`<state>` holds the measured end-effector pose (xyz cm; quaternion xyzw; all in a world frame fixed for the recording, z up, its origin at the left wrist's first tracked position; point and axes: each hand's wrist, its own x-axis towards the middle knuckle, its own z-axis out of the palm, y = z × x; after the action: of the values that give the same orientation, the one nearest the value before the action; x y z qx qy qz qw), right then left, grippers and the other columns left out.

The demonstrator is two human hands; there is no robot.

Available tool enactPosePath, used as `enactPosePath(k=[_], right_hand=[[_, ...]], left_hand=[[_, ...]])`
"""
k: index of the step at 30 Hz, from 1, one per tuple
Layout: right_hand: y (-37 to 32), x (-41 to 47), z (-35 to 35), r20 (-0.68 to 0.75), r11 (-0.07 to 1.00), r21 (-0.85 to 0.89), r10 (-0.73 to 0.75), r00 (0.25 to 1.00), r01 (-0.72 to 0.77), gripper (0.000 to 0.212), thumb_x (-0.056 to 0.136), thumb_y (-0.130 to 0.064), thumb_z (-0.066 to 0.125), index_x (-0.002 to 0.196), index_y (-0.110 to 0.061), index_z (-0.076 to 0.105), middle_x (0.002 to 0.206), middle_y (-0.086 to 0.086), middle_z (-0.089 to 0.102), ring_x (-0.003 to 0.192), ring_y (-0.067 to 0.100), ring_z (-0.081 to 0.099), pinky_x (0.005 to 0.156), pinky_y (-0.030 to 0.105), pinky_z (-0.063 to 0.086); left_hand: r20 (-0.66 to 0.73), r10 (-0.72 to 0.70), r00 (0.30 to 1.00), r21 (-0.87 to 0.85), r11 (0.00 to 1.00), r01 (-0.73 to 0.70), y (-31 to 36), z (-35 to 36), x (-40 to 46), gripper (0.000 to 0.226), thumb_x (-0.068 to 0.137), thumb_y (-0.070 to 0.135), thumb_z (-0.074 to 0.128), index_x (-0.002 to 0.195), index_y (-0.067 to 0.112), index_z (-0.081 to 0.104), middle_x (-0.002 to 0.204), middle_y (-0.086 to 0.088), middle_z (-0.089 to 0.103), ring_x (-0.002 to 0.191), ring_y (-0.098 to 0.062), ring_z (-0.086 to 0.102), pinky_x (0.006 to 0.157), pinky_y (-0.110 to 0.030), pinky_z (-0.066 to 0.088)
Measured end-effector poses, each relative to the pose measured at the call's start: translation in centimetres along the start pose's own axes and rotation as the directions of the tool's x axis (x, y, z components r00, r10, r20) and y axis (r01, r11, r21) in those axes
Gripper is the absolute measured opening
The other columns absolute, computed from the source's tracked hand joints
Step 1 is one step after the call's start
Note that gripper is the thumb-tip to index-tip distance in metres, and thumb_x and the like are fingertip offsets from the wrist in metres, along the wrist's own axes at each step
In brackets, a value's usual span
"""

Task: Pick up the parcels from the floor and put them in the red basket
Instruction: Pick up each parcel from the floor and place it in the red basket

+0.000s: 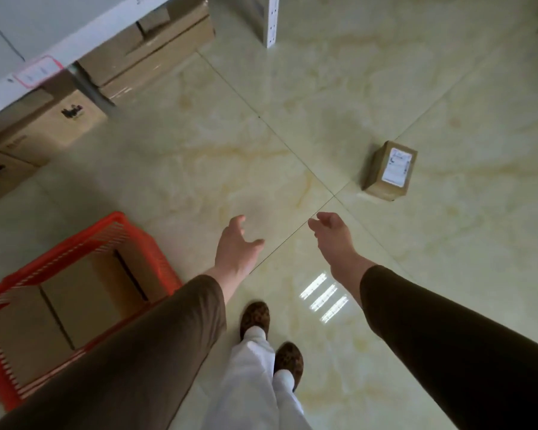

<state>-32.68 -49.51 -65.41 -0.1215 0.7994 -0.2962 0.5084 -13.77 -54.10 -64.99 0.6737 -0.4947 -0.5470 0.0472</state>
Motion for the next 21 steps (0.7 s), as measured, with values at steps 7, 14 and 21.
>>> enactPosePath(k=[7,14,21], right_hand=[[-2.4,5.0,-6.3,-0.035,0.998,0.052,0.022,0.999,-0.02,0.04,0.097,-0.033,0.061,0.134,-0.018,0.056,0.124,0.003,0.062,0.116,0.023,0.06,0.106,0.044,0.049],[-2.0,9.5,-15.3,-0.053,0.998,0.035,0.046,0.998,-0.044,0.035,0.097,-0.036,0.06,0.127,-0.017,0.061,0.114,0.0,0.064,0.108,0.023,0.062,0.091,0.037,0.049],[-3.7,15.1,-24.4,-0.071,0.998,0.032,0.049,0.996,-0.047,0.016,0.099,-0.03,0.055,0.106,-0.017,0.062,0.095,0.0,0.06,0.086,0.019,0.056,0.078,0.036,0.047]], left_hand=[[0.042,0.013,0.999,0.087,0.996,-0.017,6.0,4.3,3.1,0.069,0.091,0.022,0.068,0.152,0.02,0.035,0.148,-0.012,0.048,0.136,-0.025,0.048,0.108,-0.036,0.041],[0.079,0.012,0.997,0.154,0.988,-0.024,12.4,12.8,4.9,0.068,0.091,0.025,0.069,0.151,0.02,0.037,0.149,-0.008,0.047,0.134,-0.025,0.049,0.111,-0.039,0.041],[0.083,-0.031,0.996,0.044,0.999,0.027,17.5,22.8,5.8,0.065,0.091,0.027,0.069,0.148,0.018,0.041,0.144,-0.01,0.051,0.13,-0.025,0.052,0.11,-0.042,0.042]])
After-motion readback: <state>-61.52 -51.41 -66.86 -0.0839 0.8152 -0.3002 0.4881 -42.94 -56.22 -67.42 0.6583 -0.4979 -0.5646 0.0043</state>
